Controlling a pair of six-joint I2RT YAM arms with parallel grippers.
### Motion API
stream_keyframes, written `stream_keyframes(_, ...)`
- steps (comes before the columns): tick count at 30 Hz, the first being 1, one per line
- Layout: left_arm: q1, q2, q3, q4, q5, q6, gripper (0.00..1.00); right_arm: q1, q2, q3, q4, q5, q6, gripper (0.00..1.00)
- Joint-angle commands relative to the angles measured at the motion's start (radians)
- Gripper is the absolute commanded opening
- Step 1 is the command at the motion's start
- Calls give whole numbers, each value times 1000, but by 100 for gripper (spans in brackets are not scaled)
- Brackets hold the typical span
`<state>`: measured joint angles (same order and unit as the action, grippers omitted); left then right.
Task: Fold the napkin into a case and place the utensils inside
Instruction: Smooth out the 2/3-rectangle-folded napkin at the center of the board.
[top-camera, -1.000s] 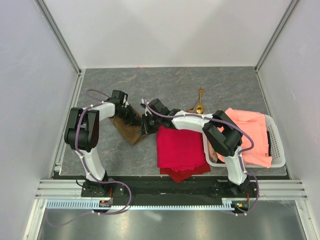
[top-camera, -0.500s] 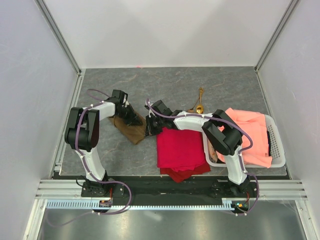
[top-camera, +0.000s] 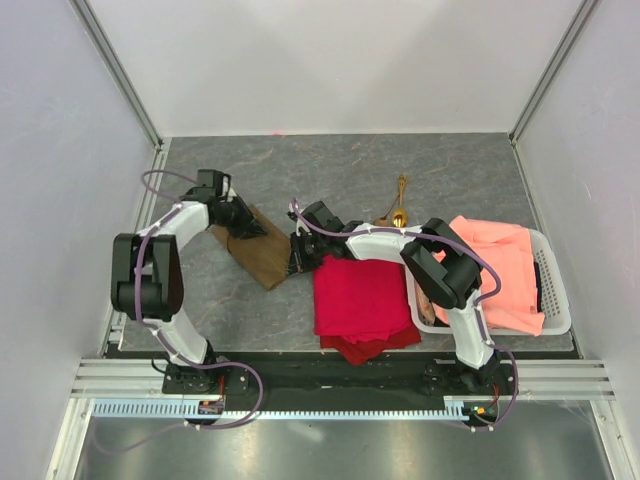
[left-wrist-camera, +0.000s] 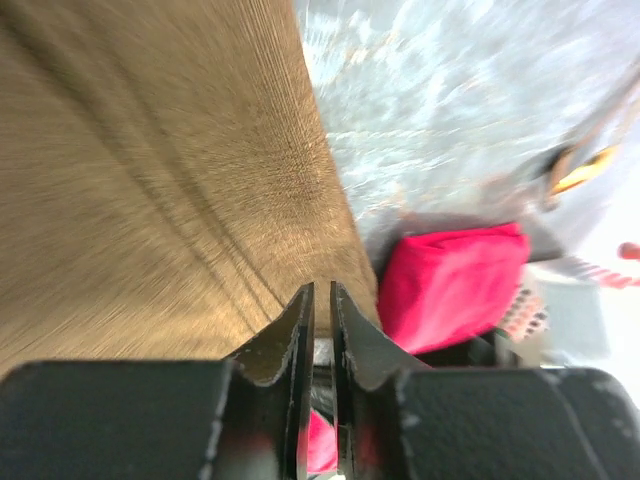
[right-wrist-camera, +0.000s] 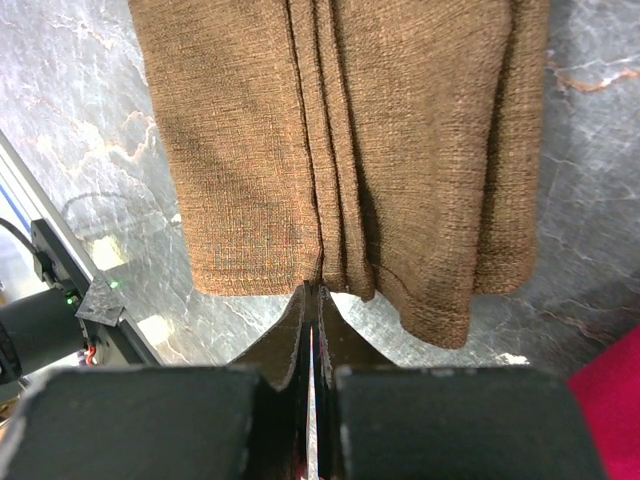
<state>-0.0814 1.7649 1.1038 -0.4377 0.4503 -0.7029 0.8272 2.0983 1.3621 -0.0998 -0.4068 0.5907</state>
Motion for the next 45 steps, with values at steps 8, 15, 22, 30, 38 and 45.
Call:
stream_keyframes(8, 201, -88, -61, -47, -1, 91, 5, 4, 32, 100, 22, -50, -5, 8)
stream_keyframes(15, 206, -48, -94, -19, -35, 91, 4, -11, -3, 123, -37, -17, -52, 30)
stream_keyframes(22, 210, 19, -33, -13, -30, 79, 4, -28, 72, 230, -69, -12, -74, 33)
stream_keyframes(30, 243, 18, -52, -29, -104, 86, 3, -62, 138, 239, -75, 56, -88, 17)
stream_keyframes(38, 238, -6, 45, -4, 34, 46, 4, -63, 155, 198, -31, 26, -55, 7)
stream_keyframes(45, 235, 132, 161, 22, 51, -4, 4, -62, 140, 160, 15, 0, -8, 5)
